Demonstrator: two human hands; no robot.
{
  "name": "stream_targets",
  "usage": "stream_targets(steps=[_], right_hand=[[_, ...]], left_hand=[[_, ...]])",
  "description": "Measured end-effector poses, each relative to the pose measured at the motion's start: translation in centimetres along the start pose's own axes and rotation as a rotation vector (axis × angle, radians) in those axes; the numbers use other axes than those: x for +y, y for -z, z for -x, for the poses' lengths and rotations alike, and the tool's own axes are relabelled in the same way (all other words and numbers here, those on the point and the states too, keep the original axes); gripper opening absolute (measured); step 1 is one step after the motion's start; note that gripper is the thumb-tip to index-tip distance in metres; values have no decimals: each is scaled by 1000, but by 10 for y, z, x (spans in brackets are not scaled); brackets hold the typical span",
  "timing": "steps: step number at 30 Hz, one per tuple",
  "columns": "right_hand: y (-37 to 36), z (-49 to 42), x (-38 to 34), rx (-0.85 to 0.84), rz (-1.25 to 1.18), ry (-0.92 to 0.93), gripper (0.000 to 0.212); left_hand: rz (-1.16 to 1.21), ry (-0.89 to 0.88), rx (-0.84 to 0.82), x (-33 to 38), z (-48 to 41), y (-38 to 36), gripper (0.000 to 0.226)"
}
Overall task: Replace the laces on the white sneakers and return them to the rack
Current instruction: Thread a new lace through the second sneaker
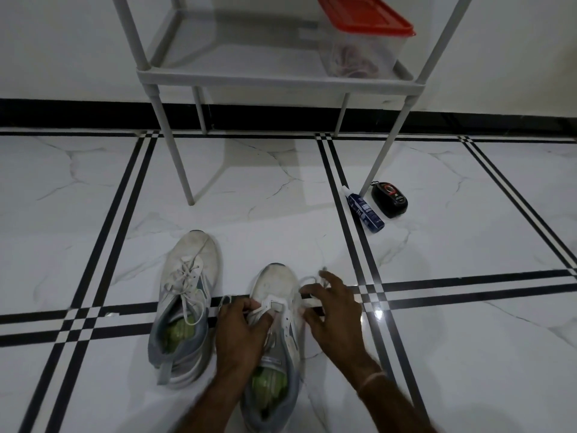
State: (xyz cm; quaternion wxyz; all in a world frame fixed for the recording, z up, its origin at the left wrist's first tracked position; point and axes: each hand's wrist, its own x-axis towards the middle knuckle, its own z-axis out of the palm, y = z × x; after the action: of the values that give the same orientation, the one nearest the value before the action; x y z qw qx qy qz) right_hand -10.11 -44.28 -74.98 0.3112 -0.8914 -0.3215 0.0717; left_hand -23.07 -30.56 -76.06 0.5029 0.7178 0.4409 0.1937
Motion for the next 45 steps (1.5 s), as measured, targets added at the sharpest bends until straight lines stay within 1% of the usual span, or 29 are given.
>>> stream_targets(steps=[3, 5, 6, 8, 9, 13, 15, 16, 18, 19, 21, 23, 24, 26, 28, 31, 33, 36, 37, 39, 41, 43, 45], right_hand=[[-4, -1, -10, 5, 101, 62, 27], [-6, -3, -15, 32, 100, 35, 19], [-7, -4, -17, 34, 37, -16, 20], [-12, -5, -20, -12, -152, -164, 33], [-15, -5, -21, -36, -215, -212, 35], [-30, -5, -19, -42, -353, -275, 22], [-32, -4, -16, -26, -375, -285, 22], [-33, -3, -15, -15, -375, -278, 26], [-34, 0, -15, 8, -346, -244, 34], [-35, 1, -16, 11, -330, -229, 35], [-35, 3, -16, 13, -303, -205, 28], [-35, 4, -16, 9, -282, -185, 18], [-35, 4, -15, 5, -279, -183, 15], [-35, 6, -15, 4, -265, -178, 13], [-33, 7, -16, 8, -234, -172, 15], [-29, 10, -17, 20, -213, -173, 19], [-27, 11, -18, 18, -231, -203, 21], [-25, 10, -17, 1, -339, -292, 28], [-24, 10, -16, -14, -378, -321, 29], [-20, 9, -17, -42, -442, -355, 29], [-16, 9, -19, -60, -522, -379, 31], [-10, 9, -25, -79, -610, -392, 35], [-1, 6, -32, -78, -676, -407, 29]], left_hand=[[-42, -52, 18, 2, -7, 1, 21], [-63, -66, 26, 4, -10, 0, 22], [-65, -67, 27, 5, -10, 0, 22], [-78, -72, 36, 6, -10, 0, 20], [-86, -78, 36, 6, -9, -1, 20], [-162, -112, 93, 5, -1, 0, 26], [-233, -110, 130, 6, 7, 4, 30], [-254, -57, 120, 7, 10, 7, 36], [-272, 144, 59, 16, 14, 9, 49], [-280, 228, 38, 21, 14, 10, 54], [-282, 320, 18, 26, 12, 8, 59], [-204, 392, 31, 29, 8, 6, 58], [-118, 430, 45, 30, 6, 4, 54], [65, 517, 93, 29, 4, 1, 45], [134, 551, 129, 31, 4, -1, 37], [168, 560, 133, 30, 5, -5, 37], [167, 546, 126, 30, 6, -6, 28], [51, 443, 156, 30, 7, -6, 5], [24, 407, 178, 30, 7, -7, 2], [44, 354, 201, 28, 5, -10, 5], [129, 332, 146, 30, 4, -15, 4], [227, 313, 86, 36, 2, -17, 12], [327, 302, 48, 48, 1, -14, 19]])
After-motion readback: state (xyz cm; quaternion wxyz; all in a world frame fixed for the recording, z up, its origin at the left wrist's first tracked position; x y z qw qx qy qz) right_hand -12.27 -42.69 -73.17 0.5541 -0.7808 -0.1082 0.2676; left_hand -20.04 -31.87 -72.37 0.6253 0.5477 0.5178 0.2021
